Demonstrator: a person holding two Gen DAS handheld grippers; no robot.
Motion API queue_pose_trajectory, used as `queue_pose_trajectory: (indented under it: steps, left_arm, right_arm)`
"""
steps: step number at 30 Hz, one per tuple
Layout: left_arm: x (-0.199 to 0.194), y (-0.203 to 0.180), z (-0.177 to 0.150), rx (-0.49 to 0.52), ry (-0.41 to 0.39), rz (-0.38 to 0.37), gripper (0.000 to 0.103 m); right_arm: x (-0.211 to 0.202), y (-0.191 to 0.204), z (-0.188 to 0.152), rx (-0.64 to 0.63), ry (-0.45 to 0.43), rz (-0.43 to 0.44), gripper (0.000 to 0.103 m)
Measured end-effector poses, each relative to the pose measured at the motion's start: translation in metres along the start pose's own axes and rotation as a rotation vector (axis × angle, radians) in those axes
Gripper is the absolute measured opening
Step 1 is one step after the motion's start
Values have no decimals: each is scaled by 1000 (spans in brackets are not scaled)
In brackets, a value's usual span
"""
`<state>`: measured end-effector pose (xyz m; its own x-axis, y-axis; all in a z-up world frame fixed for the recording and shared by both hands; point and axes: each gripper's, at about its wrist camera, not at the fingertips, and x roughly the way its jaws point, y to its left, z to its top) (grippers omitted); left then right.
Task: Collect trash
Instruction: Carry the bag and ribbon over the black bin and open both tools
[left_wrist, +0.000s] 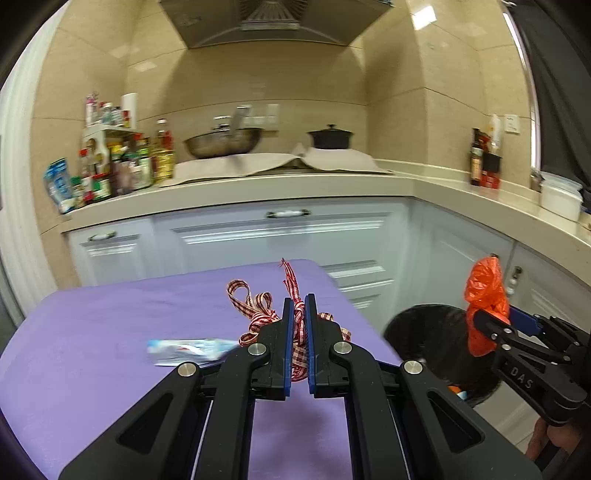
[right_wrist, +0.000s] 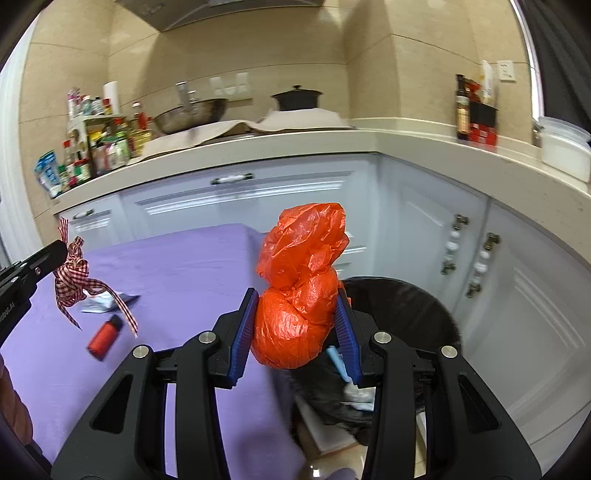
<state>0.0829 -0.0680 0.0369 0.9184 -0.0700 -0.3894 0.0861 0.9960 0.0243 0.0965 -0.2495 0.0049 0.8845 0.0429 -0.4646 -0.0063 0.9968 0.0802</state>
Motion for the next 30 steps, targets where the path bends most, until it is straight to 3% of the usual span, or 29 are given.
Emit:
queue_pose_trajectory:
  steps: [12, 30]
  left_arm:
    - [32, -84, 0, 82, 13, -114, 6]
    - [86, -134, -9, 135, 65, -127, 6]
  right_arm:
    - [15, -71, -4, 49, 9, -88, 40]
    - [49, -112, -16, 90, 50, -130, 40]
